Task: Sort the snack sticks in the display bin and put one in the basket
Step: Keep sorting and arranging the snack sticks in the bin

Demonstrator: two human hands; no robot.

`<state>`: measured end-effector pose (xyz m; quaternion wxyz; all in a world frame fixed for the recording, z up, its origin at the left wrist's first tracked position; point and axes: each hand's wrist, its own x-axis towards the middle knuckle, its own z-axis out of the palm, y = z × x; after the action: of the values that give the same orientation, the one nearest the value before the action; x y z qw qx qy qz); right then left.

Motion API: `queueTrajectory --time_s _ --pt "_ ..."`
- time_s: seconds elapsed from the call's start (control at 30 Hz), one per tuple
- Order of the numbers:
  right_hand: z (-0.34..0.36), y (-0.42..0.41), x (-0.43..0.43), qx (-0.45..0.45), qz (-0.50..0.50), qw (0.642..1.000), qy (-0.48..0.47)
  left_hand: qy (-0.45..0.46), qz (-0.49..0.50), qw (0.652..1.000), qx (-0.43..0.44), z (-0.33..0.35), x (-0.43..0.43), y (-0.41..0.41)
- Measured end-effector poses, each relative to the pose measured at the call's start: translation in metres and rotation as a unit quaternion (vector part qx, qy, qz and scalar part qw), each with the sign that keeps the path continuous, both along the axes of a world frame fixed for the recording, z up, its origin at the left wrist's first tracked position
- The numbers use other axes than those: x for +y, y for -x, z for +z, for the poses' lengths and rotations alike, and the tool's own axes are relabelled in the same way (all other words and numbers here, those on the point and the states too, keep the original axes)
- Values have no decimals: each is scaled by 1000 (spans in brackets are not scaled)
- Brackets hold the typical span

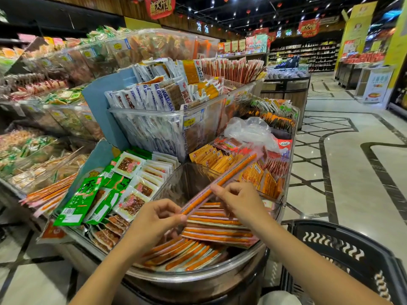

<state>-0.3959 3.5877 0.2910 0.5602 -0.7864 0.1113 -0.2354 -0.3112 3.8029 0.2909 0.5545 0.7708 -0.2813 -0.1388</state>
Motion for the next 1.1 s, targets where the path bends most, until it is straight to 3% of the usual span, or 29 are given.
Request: queueTrajectory --time_s 0.1,0.17,0.27,0.37,0.43,0.63,0.77,0.87,0.97,1.1 --pt "2 6 -2 -91 -65 986 120 -18 29 998 -53 15 14 -8" --pt "9 4 -3 -142 -49 966 212 -9 29 999 -41 27 22 -15" --pt "15 -7 3 -85 50 939 330 -14 3 998 -54 48 31 -21" --pt "17 -16 12 -37 82 934 345 -51 -21 995 -77 69 39 -27" --pt "19 -19 17 -36 90 949 299 -43 -7 996 -73 79 44 -31" --pt "19 -21 25 -18 99 990 97 108 53 992 -37 85 31 -32" --pt "15 -17 18 -10 82 995 -62 30 66 996 -53 59 15 -25" --pt "14 -15 16 -8 76 982 -173 -70 8 996 -61 28 1 -17" --pt "11 -17 13 -9 73 973 -219 -109 -62 991 -40 11 -14 -5" --pt "7 -13 9 8 61 974 -216 -137 -57 986 -75 0 -21 -2"
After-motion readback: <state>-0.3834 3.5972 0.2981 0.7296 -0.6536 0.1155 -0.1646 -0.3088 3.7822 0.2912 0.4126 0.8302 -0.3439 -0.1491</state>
